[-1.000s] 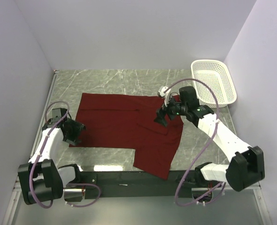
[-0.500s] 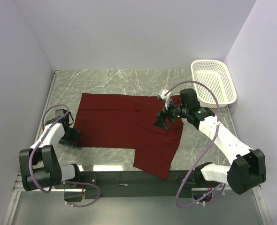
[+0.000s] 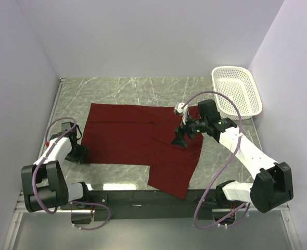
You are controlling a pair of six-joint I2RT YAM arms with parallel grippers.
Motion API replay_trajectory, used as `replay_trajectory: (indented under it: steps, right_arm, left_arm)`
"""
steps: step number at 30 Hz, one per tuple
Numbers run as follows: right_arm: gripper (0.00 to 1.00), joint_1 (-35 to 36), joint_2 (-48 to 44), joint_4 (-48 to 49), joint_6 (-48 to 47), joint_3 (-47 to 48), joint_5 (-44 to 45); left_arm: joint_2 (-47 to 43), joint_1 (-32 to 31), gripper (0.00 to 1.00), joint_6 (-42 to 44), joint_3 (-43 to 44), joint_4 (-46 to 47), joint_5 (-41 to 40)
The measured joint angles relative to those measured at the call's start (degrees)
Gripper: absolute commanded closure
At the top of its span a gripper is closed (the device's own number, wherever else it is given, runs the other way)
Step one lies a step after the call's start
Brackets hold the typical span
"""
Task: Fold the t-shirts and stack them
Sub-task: Fold the tshirt
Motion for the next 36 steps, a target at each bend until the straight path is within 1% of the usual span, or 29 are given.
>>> replay_trajectory:
  steps: [2,3,5,6,8,13,16,21,24,29,32,33,36]
  right_arm:
    - [0.03,0.00,0.00,-0.28,-0.26,0.00,-0.04]
    - [0.03,0.00,0.00,-0.46,-0.42,0.00,-0.04]
    - [0.03,0.00,0.00,-0.94,-0.68,0.04,-0.13]
    - [0.03,0.00,0.00,-1.25,-0.94,0.07,-0.31]
    - [0.03,0.00,0.04,-2.21,-2.05,0.15,-1.38]
    - [0.04,0.96,-0.07,-8.44,-10.32,0.92,-4.50]
    - [0.05,4.28,-1.75,-11.06,-16.33,-0.74,-3.96]
    - [0.06,13.27,-10.75,-15.41,-28.39,-8.83,-2.45]
    - [0.10,18.69,-13.99,-17.40,-31.87,-11.52,-0.33]
    - [0.16,31.41,-12.66,-15.89,-31.85,-14.97,7.41]
    - [0.23,39.45,-10.88,-14.80,-30.10,-17.22,12.39]
    - [0.27,41.24,-10.34,-14.71,-29.68,-17.53,13.64]
    - [0.30,45.38,-9.42,-14.51,-28.39,-17.66,16.94]
  left_arm:
    - [0.00,0.00,0.58,-0.22,-0.04,0.00,-0.31]
    - [0.00,0.00,0.62,-0.35,-0.04,0.02,-0.35]
    - [0.00,0.07,0.66,-0.46,-0.09,0.04,-0.39]
    - [0.00,0.09,0.71,-0.48,-0.11,0.04,-0.46]
    - [0.00,0.17,0.76,-0.44,-0.24,0.20,-0.52]
    - [-0.11,0.37,0.87,0.22,-0.31,0.92,-0.15]
    - [-1.46,0.39,0.93,1.57,-0.83,2.36,1.18]
    - [-5.09,0.42,0.96,4.22,-1.18,4.13,4.33]
    - [-6.36,0.42,0.97,5.11,-1.18,4.57,5.88]
    - [-7.96,0.42,0.97,6.05,-1.18,4.74,7.06]
    - [-8.33,0.42,0.97,6.14,-1.18,4.83,7.39]
    - [-8.37,0.42,0.97,6.14,-1.18,4.83,7.45]
    - [-8.41,0.42,0.98,6.21,-1.18,5.03,7.85]
